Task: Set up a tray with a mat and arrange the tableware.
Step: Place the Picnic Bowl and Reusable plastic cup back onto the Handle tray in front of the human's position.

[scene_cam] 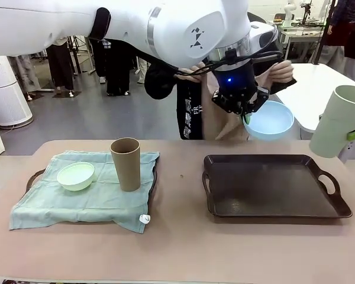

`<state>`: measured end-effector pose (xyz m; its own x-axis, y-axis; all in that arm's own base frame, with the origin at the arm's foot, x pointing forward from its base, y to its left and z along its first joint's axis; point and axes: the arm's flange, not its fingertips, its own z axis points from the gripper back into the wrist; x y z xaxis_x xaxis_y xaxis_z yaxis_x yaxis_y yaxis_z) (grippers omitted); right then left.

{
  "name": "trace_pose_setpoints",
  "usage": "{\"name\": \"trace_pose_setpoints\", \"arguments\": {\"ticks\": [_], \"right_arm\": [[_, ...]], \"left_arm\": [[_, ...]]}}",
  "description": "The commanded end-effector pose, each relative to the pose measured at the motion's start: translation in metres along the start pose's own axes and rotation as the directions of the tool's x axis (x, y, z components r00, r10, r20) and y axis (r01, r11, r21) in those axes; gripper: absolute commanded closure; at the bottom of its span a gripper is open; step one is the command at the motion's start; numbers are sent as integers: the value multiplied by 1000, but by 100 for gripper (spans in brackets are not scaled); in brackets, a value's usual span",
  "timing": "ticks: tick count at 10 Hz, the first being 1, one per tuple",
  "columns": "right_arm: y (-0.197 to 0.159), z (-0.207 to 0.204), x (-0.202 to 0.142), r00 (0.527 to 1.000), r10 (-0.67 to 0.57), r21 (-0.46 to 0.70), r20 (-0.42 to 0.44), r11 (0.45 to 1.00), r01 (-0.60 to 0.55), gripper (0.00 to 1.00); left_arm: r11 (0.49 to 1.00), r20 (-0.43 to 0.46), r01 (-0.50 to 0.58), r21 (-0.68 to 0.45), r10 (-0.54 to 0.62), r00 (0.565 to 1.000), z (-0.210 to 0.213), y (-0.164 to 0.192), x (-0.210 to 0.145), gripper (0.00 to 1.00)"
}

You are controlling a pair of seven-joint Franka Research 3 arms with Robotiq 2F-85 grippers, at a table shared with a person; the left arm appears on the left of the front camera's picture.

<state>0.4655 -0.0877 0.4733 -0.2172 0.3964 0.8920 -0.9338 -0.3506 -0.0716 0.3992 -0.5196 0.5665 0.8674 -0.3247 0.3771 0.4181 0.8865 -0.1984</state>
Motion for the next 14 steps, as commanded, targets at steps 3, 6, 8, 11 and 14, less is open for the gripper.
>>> {"name": "trace_pose_setpoints", "arguments": {"ticks": [3,6,8,11,14], "right_arm": [[-3,0,3,1000,-11,1,-3,1000,11,100],[-3,0,3,1000,-11,1,-3,1000,11,100],[-3,0,3,1000,-11,1,-3,1000,11,100],[-3,0,3,1000,-11,1,-3,1000,11,100],[-3,0,3,1000,-11,1,-3,1000,11,100]], "left_arm": [[1000,-3,1,10,-1,1000,3,0,0,96],[1000,-3,1,10,-1,1000,3,0,0,96],[1000,-3,1,10,-1,1000,3,0,0,96],[1000,-3,1,10,-1,1000,3,0,0,96],[1000,-3,1,10,-1,1000,3,0,0,96]]}}
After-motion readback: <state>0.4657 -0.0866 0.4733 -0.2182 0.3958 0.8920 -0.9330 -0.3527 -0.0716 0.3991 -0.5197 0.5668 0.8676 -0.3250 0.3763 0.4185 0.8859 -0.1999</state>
